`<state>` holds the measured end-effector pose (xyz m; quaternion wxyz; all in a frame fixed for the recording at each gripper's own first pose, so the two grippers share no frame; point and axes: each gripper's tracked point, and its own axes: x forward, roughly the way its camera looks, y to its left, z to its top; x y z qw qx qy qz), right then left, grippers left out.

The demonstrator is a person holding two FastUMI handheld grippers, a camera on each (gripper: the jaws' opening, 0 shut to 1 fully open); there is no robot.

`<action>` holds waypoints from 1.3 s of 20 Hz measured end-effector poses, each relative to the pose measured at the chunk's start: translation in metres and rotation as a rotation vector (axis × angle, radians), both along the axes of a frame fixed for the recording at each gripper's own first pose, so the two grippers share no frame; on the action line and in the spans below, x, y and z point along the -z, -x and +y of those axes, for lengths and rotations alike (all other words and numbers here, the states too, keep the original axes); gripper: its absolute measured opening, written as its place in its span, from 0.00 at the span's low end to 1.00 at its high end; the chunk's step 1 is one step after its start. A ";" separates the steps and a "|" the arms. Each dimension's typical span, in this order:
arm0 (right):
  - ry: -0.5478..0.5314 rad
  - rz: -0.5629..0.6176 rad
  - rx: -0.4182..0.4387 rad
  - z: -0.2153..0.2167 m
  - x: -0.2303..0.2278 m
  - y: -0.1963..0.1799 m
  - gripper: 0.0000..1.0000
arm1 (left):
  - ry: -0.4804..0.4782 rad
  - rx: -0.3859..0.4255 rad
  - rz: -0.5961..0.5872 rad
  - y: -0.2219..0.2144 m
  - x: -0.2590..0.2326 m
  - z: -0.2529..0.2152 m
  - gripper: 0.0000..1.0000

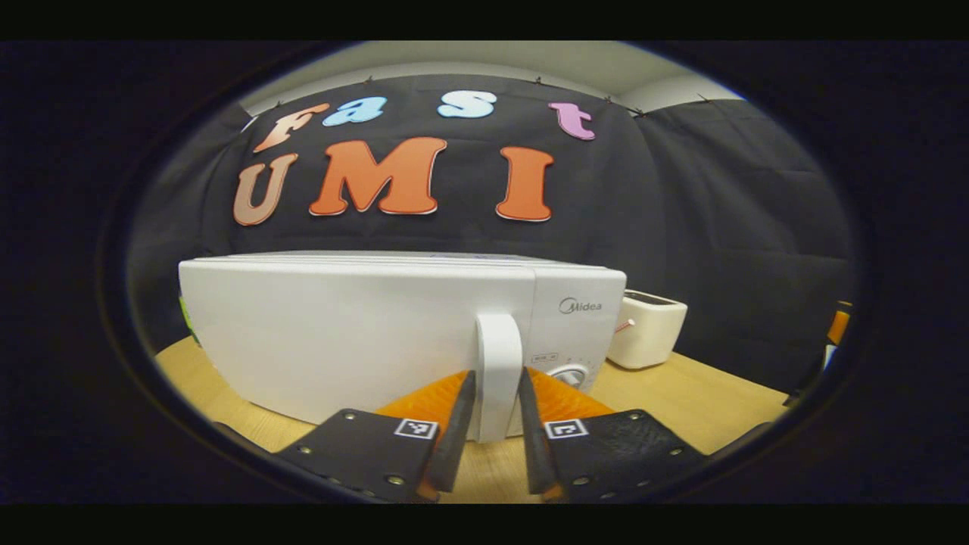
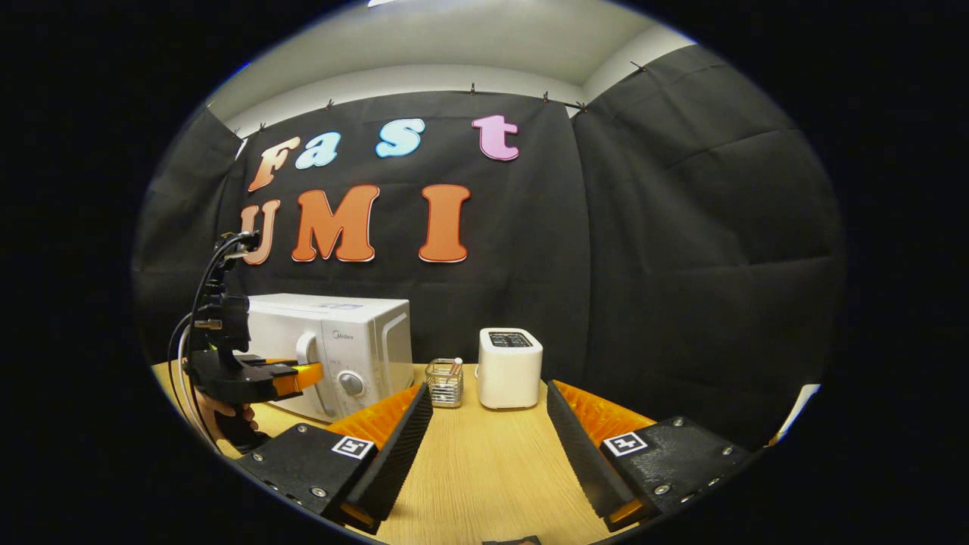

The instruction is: Open the microwave oven with the left hand, put the food in, and close the microwave oven.

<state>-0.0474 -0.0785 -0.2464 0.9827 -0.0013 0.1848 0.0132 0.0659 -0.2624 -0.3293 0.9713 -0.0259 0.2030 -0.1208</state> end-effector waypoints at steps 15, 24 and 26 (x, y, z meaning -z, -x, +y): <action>0.013 0.054 0.009 0.001 0.017 0.021 0.95 | -0.009 -0.049 -0.129 0.032 -0.013 0.006 0.05; -0.036 0.105 -0.049 0.041 0.034 0.025 0.95 | -0.009 0.024 -0.184 0.130 -0.041 0.055 0.07; -0.039 0.118 -0.074 0.056 0.037 0.024 0.94 | 0.021 0.031 -0.164 0.149 -0.046 0.070 0.07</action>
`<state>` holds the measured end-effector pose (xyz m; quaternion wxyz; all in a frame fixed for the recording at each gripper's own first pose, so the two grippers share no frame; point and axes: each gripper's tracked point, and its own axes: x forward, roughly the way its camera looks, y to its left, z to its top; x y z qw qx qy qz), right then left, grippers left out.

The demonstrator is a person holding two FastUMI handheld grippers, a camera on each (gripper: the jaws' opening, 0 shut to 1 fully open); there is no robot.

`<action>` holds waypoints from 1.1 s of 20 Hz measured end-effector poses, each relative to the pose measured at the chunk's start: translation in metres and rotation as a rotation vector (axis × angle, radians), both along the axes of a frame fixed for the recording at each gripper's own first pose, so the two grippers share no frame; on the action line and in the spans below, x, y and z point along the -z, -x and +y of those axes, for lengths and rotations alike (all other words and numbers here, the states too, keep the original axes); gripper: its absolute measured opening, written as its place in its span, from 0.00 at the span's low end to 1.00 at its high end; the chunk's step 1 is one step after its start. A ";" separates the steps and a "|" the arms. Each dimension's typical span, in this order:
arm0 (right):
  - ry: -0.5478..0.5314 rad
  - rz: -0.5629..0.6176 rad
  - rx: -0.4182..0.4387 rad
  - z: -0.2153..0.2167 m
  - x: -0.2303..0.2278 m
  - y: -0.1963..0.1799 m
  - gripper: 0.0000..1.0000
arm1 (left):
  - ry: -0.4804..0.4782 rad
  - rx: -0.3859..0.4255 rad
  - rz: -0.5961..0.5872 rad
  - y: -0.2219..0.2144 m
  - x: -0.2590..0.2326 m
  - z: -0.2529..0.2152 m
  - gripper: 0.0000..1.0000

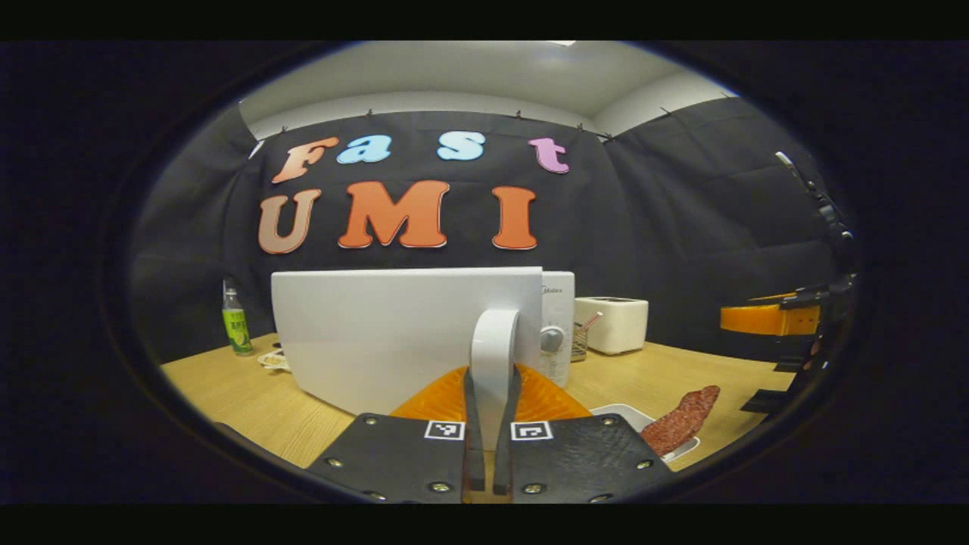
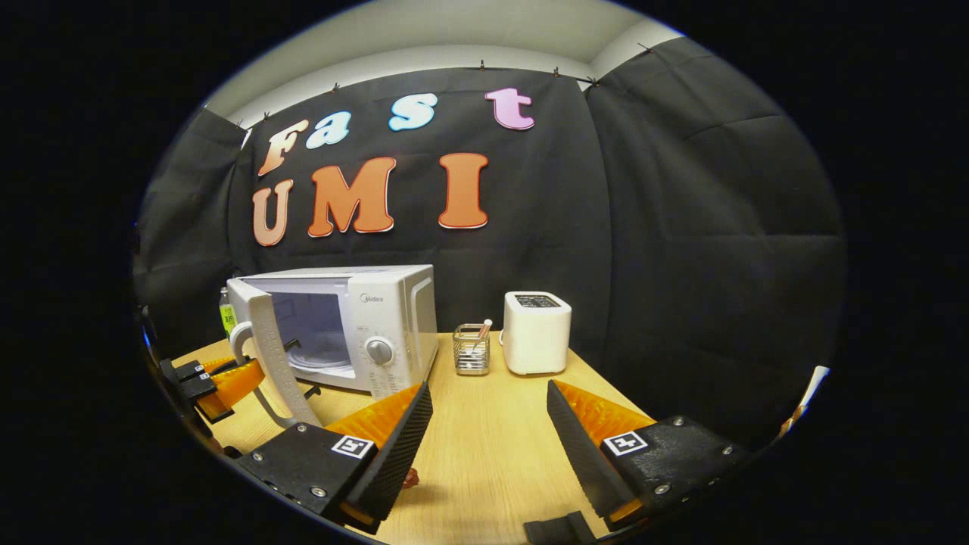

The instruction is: Open the microwave oven with the left hand, put the food in, and close the microwave oven.

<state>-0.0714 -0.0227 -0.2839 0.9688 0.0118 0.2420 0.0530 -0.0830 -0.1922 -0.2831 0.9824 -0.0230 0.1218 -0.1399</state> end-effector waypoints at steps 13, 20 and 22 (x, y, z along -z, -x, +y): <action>0.041 0.049 -0.152 0.082 0.015 0.005 0.95 | -0.091 -0.133 -0.069 0.088 -0.025 0.144 0.09; 0.050 0.070 -0.167 0.099 0.021 -0.002 0.95 | -0.118 -0.269 -0.060 0.100 -0.027 0.224 0.05; 0.060 0.074 -0.166 0.101 0.023 -0.003 0.95 | -0.095 -0.248 -0.053 0.102 -0.027 0.233 0.05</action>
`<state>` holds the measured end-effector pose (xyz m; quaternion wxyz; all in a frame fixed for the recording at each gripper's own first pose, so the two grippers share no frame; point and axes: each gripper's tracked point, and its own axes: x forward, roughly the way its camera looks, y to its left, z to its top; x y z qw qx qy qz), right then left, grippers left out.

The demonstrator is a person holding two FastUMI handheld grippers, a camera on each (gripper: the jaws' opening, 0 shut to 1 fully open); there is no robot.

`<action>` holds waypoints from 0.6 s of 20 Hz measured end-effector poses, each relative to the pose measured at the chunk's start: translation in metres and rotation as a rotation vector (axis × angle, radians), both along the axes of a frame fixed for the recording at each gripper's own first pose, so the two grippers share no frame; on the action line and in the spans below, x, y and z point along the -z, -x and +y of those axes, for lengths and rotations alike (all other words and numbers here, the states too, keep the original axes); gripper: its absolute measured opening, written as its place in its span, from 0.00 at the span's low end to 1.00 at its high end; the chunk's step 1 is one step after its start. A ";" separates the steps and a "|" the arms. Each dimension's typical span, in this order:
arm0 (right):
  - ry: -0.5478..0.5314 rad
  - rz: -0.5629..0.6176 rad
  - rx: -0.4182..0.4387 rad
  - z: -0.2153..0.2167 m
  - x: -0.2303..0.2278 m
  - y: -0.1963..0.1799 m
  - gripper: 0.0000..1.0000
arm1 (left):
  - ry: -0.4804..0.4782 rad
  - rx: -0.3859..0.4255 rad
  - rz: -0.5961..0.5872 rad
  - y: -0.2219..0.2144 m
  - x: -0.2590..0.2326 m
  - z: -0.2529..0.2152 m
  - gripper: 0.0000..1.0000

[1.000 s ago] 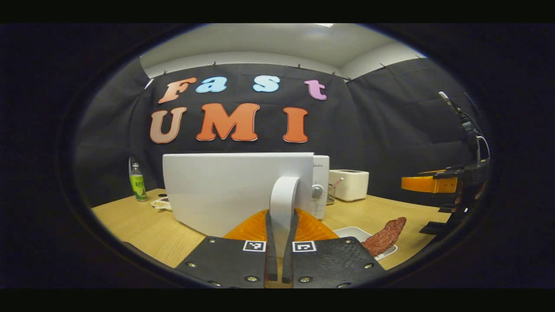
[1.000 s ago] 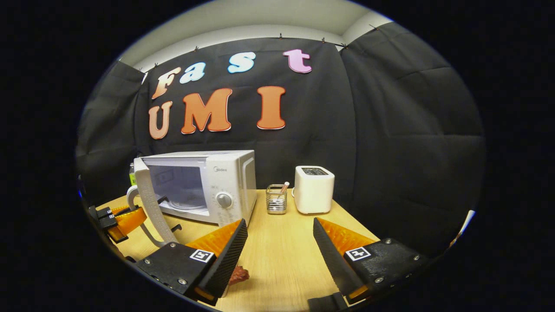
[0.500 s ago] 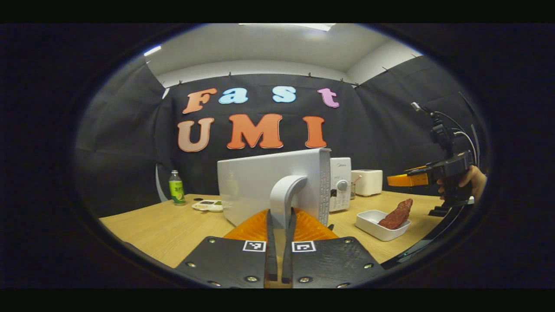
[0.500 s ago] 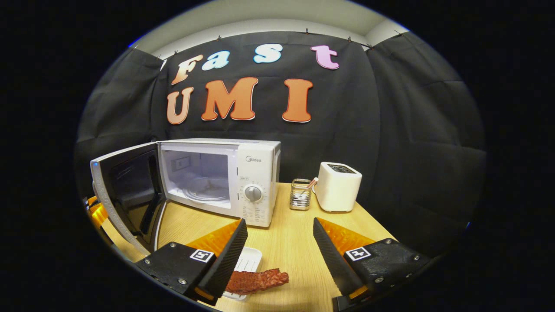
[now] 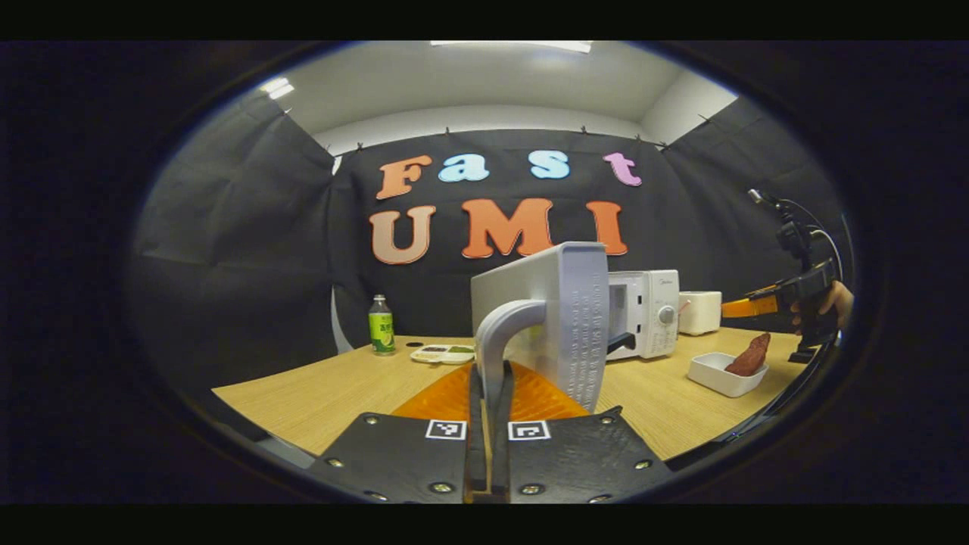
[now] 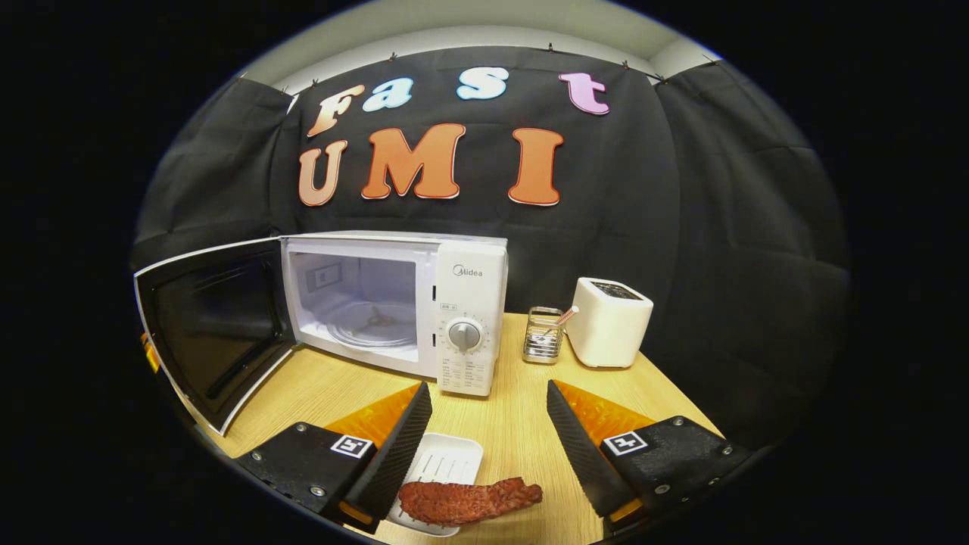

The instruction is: Open the microwave oven with the left hand, put the food in, and close the microwave oven.

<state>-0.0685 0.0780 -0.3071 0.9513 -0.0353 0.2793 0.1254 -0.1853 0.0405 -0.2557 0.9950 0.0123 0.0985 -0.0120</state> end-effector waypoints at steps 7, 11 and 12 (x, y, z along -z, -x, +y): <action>0.024 0.028 0.011 0.001 0.009 0.007 0.95 | 0.025 0.077 0.005 0.000 -0.001 0.037 0.03; 0.031 0.074 0.028 -0.005 0.020 0.016 0.96 | 0.051 0.113 0.004 0.000 -0.001 0.061 0.05; 0.030 0.085 0.035 -0.007 0.022 0.018 0.96 | 0.053 0.125 0.007 -0.002 -0.001 0.066 0.05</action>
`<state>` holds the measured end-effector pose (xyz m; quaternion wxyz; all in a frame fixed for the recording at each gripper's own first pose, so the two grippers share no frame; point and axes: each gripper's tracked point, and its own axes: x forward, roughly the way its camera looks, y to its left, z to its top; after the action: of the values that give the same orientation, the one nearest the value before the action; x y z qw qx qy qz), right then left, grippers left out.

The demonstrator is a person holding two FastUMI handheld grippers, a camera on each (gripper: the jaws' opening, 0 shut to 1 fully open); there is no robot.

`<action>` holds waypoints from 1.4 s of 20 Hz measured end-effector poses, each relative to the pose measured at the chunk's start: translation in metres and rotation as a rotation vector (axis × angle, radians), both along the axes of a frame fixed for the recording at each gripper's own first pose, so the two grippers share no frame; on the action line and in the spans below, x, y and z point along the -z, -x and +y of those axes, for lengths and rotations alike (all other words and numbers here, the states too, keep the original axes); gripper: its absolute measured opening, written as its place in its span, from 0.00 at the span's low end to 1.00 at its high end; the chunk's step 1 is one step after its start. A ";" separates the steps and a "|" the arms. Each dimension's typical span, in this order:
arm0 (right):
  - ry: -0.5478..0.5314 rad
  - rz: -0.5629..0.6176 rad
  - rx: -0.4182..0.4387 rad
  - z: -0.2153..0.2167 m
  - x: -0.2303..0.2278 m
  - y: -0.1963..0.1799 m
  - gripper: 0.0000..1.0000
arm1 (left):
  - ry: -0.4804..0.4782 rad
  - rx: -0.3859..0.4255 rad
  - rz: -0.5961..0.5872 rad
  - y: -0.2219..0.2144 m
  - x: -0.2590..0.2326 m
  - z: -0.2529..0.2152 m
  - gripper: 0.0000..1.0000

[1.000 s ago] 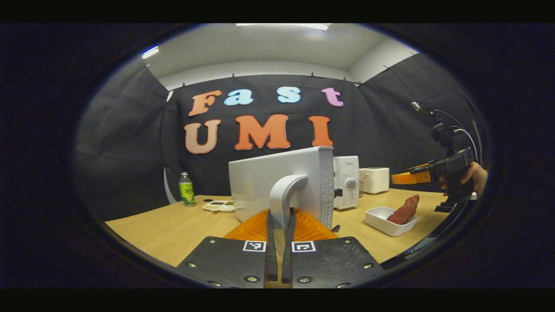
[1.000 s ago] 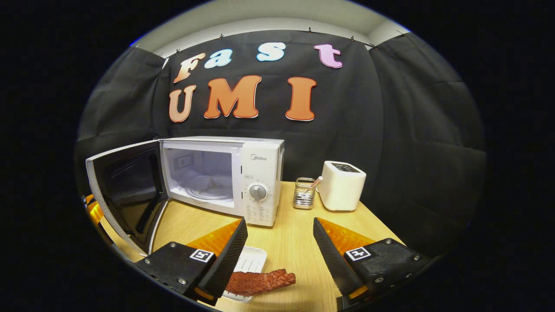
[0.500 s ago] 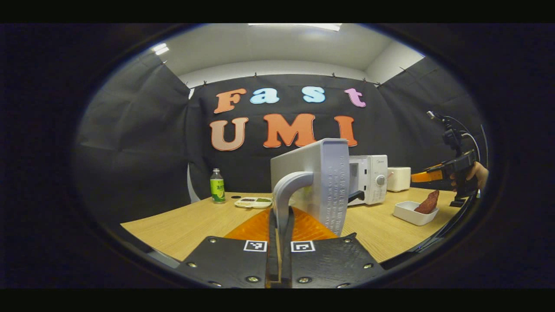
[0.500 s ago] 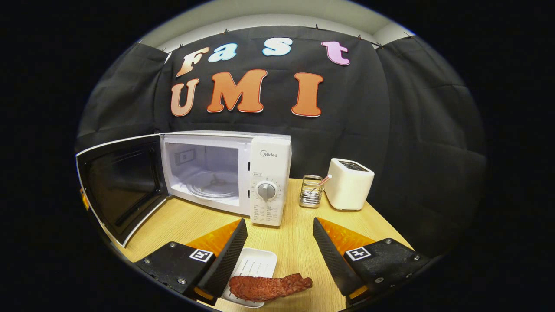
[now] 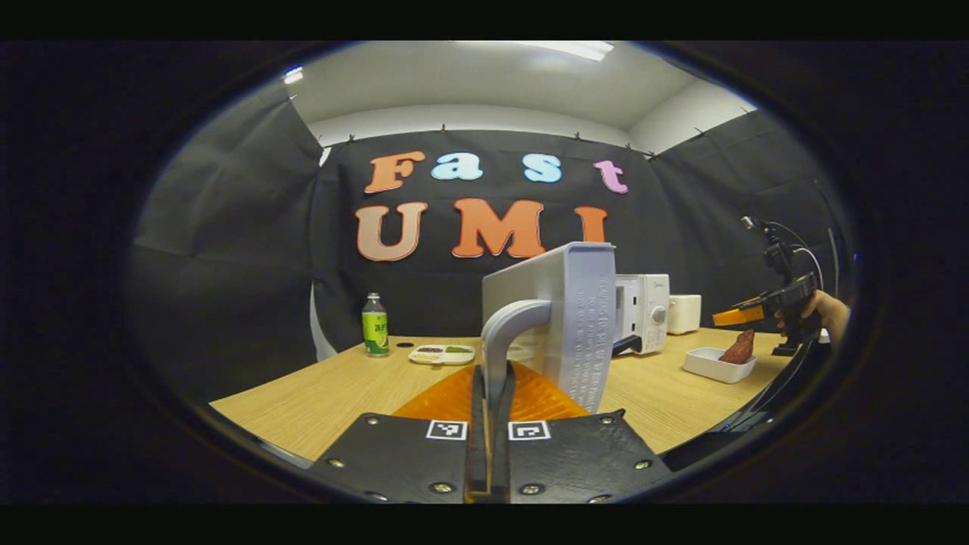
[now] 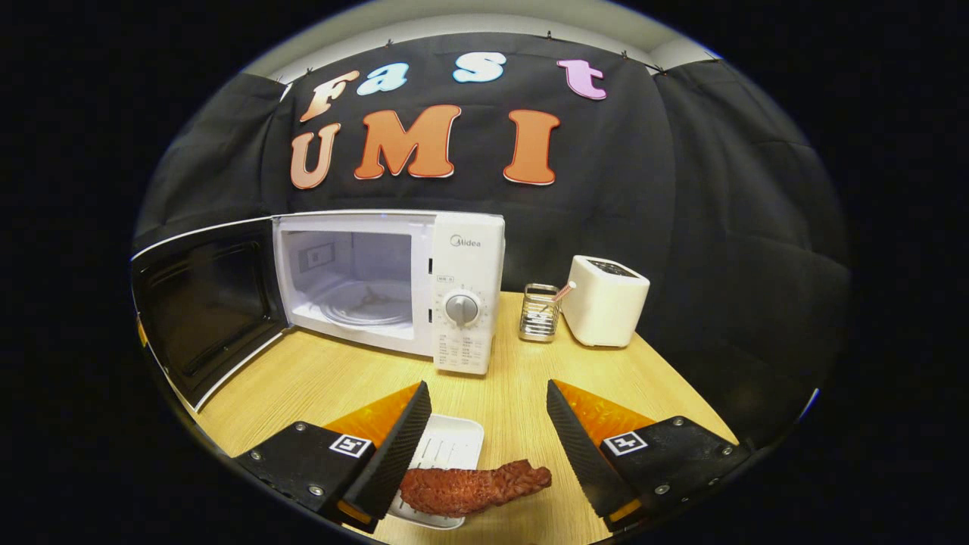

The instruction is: Open the microwave oven with the left hand, put the food in, and close the microwave oven.

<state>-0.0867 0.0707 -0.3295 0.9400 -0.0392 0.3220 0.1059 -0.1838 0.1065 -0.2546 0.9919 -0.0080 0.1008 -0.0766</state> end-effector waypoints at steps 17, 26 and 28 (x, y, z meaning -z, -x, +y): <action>-0.206 0.226 0.142 -0.026 0.043 0.051 0.71 | -0.014 0.019 0.018 0.001 -0.005 0.022 0.39; -0.634 0.365 0.354 -0.015 0.054 0.055 0.31 | -0.059 -0.087 0.011 0.025 -0.027 0.052 0.51; -0.664 0.361 0.365 -0.013 0.052 0.054 0.24 | -0.056 -0.126 0.026 0.026 -0.026 0.063 0.49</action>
<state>-0.1410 0.0582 -0.3812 0.8335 0.3426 0.4315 0.0408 -0.2096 0.1700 -0.2291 0.9932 0.0122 0.1150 -0.0108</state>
